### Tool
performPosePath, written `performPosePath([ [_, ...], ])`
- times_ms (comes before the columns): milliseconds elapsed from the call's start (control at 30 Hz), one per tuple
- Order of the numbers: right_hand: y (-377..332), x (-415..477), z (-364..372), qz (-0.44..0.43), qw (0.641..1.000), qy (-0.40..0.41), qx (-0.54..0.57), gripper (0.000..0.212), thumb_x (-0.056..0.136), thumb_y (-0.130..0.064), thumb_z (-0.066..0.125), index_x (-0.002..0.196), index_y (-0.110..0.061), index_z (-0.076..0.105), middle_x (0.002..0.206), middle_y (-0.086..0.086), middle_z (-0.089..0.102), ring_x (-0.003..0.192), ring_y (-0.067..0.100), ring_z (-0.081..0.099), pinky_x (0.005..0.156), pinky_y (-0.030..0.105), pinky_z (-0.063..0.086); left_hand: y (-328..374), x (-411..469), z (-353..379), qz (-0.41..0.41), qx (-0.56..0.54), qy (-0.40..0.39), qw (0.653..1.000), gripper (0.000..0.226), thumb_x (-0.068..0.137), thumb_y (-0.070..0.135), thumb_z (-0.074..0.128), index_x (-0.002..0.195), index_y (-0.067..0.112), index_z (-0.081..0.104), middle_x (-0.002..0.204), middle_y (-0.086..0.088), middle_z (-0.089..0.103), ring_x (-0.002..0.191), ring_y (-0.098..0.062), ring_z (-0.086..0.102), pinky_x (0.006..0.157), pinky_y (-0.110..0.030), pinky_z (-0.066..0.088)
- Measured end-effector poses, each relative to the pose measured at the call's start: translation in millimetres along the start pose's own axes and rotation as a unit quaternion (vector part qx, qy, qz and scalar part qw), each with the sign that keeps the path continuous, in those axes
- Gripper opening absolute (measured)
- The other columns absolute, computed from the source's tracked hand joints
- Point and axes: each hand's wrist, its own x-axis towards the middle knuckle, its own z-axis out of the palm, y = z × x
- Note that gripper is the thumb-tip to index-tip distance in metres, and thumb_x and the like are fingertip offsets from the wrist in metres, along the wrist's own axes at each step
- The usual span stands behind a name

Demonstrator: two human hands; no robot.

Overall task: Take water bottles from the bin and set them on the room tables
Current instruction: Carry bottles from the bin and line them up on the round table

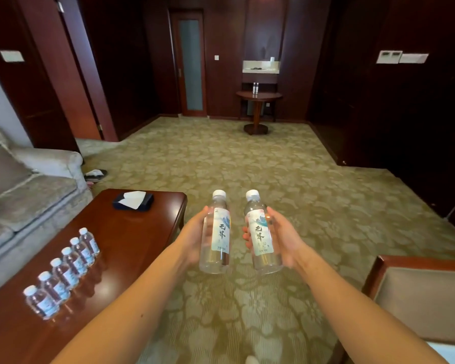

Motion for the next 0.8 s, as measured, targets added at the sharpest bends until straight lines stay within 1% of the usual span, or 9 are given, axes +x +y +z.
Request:
performPosePath([
  [100, -22.4, 38.6, -0.7, 0.0, 1.0, -0.02, 0.005, 0.057, 0.096, -0.055, 0.047, 0.101, -0.003, 0.069, 0.09, 0.016, 0.068, 0.071, 0.025, 0.066, 0.063, 0.033, 0.058, 22.1, 39.8, -3.5, 0.002, -0.015, -0.011, 1.0, 0.034, 0.087, 0.052, 0.061, 0.097, 0.019, 0.059, 0.091, 0.0, 0.044, 0.074, -0.015, 0.044, 0.066, -0.031, 0.038],
  [200, -49.7, 81.0, -4.6, 0.004, 0.999, -0.034, -0.024, 0.055, 0.09, -0.055, 0.057, 0.103, -0.002, 0.066, 0.084, 0.013, 0.068, 0.064, 0.021, 0.067, 0.056, 0.028, 0.058, 46.6, 83.0, -2.8, 0.006, -0.007, -0.029, 1.0, 0.058, 0.085, 0.067, 0.055, 0.102, 0.013, 0.065, 0.089, -0.004, 0.059, 0.075, -0.017, 0.054, 0.069, -0.032, 0.045],
  [300, -79.7, 128.3, -11.6, 0.006, 0.997, -0.034, -0.066, 0.054, 0.085, -0.05, 0.064, 0.106, 0.0, 0.064, 0.082, 0.012, 0.068, 0.059, 0.018, 0.067, 0.052, 0.025, 0.056, 74.0, 126.6, 5.2, 0.032, 0.036, -0.052, 0.998, 0.063, 0.067, 0.065, 0.075, 0.098, 0.011, 0.067, 0.086, -0.005, 0.066, 0.072, -0.017, 0.061, 0.067, -0.03, 0.05],
  [400, -112.4, 175.6, -16.4, 0.003, 0.996, -0.035, -0.082, 0.054, 0.075, -0.044, 0.072, 0.107, -0.001, 0.064, 0.082, 0.013, 0.07, 0.062, 0.019, 0.068, 0.055, 0.026, 0.056, 104.3, 177.4, 10.3, 0.041, 0.065, -0.04, 0.996, 0.07, 0.053, 0.053, 0.092, 0.105, 0.012, 0.069, 0.091, -0.005, 0.069, 0.075, -0.017, 0.064, 0.073, -0.031, 0.052],
  [533, -147.4, 241.6, -29.5, -0.021, 0.996, -0.018, -0.083, 0.063, 0.077, -0.034, 0.078, 0.125, 0.003, 0.06, 0.09, 0.015, 0.072, 0.07, 0.022, 0.071, 0.057, 0.03, 0.057, 139.3, 233.7, 19.9, 0.06, 0.091, -0.017, 0.994, 0.051, 0.07, 0.038, 0.084, 0.11, 0.012, 0.065, 0.087, -0.006, 0.068, 0.07, -0.017, 0.063, 0.065, -0.028, 0.054],
  [600, -161.8, 270.4, -34.8, -0.03, 0.994, -0.014, -0.104, 0.07, 0.072, -0.035, 0.084, 0.129, -0.002, 0.058, 0.096, 0.017, 0.072, 0.076, 0.026, 0.071, 0.065, 0.036, 0.059, 153.4, 260.3, 21.8, 0.069, 0.093, 0.018, 0.993, 0.062, 0.065, 0.037, 0.086, 0.116, 0.01, 0.062, 0.083, -0.008, 0.067, 0.067, -0.019, 0.063, 0.061, -0.029, 0.055],
  [667, -176.6, 298.4, -39.6, -0.035, 0.992, -0.006, -0.123, 0.068, 0.068, -0.037, 0.084, 0.125, -0.009, 0.06, 0.094, 0.016, 0.072, 0.074, 0.027, 0.07, 0.067, 0.038, 0.059, 167.1, 285.3, 20.8, 0.072, 0.099, 0.059, 0.991, 0.078, 0.058, 0.04, 0.089, 0.123, 0.009, 0.057, 0.078, -0.008, 0.067, 0.062, -0.02, 0.064, 0.061, -0.032, 0.055],
  [733, -191.7, 328.7, -44.1, -0.041, 0.991, -0.003, -0.127, 0.064, 0.068, -0.036, 0.086, 0.122, -0.01, 0.063, 0.088, 0.011, 0.07, 0.07, 0.024, 0.068, 0.068, 0.038, 0.059, 182.8, 312.9, 16.9, 0.089, 0.11, 0.08, 0.987, 0.076, 0.059, 0.043, 0.087, 0.12, 0.011, 0.056, 0.073, -0.007, 0.066, 0.06, -0.019, 0.064, 0.061, -0.032, 0.055],
  [800, -206.5, 360.9, -47.1, -0.049, 0.989, -0.003, -0.136, 0.061, 0.067, -0.036, 0.088, 0.118, -0.011, 0.067, 0.088, 0.009, 0.07, 0.071, 0.022, 0.068, 0.074, 0.041, 0.057, 199.8, 342.5, 13.1, 0.11, 0.116, 0.078, 0.984, 0.074, 0.058, 0.047, 0.087, 0.117, 0.012, 0.059, 0.075, -0.007, 0.066, 0.062, -0.019, 0.064, 0.061, -0.032, 0.054],
])
